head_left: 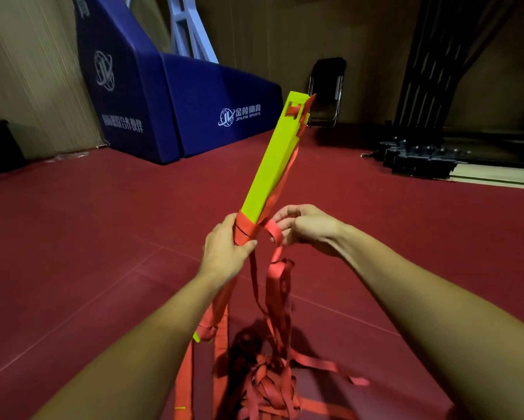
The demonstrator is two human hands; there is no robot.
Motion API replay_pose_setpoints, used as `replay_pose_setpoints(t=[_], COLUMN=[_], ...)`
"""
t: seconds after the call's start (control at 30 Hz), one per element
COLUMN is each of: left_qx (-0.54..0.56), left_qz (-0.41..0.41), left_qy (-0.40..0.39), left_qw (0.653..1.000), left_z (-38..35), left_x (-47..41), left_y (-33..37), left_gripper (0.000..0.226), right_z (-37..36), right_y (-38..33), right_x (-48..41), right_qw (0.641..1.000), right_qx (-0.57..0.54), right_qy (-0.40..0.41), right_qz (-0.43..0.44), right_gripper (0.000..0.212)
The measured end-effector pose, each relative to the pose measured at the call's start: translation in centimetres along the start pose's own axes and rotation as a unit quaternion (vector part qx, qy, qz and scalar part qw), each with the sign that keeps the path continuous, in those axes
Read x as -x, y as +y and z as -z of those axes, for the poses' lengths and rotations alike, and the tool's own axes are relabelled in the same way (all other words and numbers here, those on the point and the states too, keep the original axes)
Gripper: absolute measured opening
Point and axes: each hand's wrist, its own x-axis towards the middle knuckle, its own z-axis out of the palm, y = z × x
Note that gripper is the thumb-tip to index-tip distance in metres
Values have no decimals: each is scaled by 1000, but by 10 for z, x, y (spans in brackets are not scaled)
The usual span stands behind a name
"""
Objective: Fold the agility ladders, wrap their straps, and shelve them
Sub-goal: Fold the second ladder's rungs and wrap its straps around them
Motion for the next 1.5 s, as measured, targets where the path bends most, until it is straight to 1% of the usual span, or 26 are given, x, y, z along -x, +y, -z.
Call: replay_pose_setpoints(t=[0.1, 0.13, 0.2, 0.23, 0.27, 0.37, 0.4, 0.5, 0.57, 0.63, 0.7, 0.8, 0.87, 0.93, 1.0, 1.07, 1.17, 1.27, 1.33, 1.43, 1.5], left_qx=[20, 21, 18, 20, 25, 40, 43, 52, 57, 60, 66, 75, 87, 98, 107, 106, 103, 113, 109, 101, 102], left_qz=[-17, -26, -39, -42, -44, -52, -53, -46, -43, -41, -39, -44, -49, -52, -57, -64, -60, -49, -43, -32, -25], left_qy=[-2, -2, 5, 12, 19, 24, 23, 29, 38, 39, 34, 26, 16, 0, -16, -26, -30, -37, -36, -41, -54], left_qw=[1000, 999, 999, 999, 999, 998, 997, 997, 997, 997, 996, 996, 995, 994, 993, 992, 992, 992, 993, 994, 993], left_z=[-1, -2, -3, -3, -3, -2, -2, -3, -1, 3, 5, 7, 9, 9, 10, 10, 11, 12, 13, 16, 17], left_x=[1, 2, 1, -1, -2, -1, -1, -1, -2, -3, -2, 0, 1, 2, 4, 5, 5, 5, 4, 5, 5], left_y=[2, 3, 6, 7, 9, 12, 12, 10, 8, 6, 4, 4, 4, 5, 6, 7, 7, 4, 2, 2, 2], left_gripper=[51, 53, 57, 58, 59, 60, 60, 55, 52, 51, 50, 47, 47, 49, 52, 52, 50, 48, 46, 46, 47], right_z=[-5, -6, -2, 1, 3, 4, 5, 10, 11, 7, 4, -3, -10, -17, -20, -21, -23, -23, -22, -20, -19], right_y=[5, 4, 0, 1, 2, 13, 14, 4, 4, 11, 12, 3, 3, 7, 10, 12, 13, 12, 10, 10, 13], right_x=[-1, -4, -12, -15, -14, -9, -8, -9, -6, -3, -5, -8, -10, -12, -14, -15, -14, -14, -12, -6, -7], right_qw=[996, 995, 995, 995, 995, 987, 986, 994, 994, 996, 998, 996, 997, 998, 996, 995, 995, 988, 978, 975, 974], right_qx=[74, 70, -1, -11, 5, 145, 150, 52, 45, 21, -13, -90, -75, -12, 14, 9, -27, -138, -206, -222, -222], right_qy=[48, 69, 95, 99, 99, 71, 73, 99, 103, 77, 51, 13, 21, 59, 85, 87, 81, 63, 26, -27, -36], right_qz=[-2, 0, -6, -8, -8, -17, -21, 2, -13, -40, -46, -12, -1, 10, 29, 45, 48, 39, 26, 4, 5], right_gripper=[35, 35, 36, 36, 34, 25, 27, 40, 42, 41, 35, 15, 16, 18, 16, 15, 24, 22, 21, 21, 22])
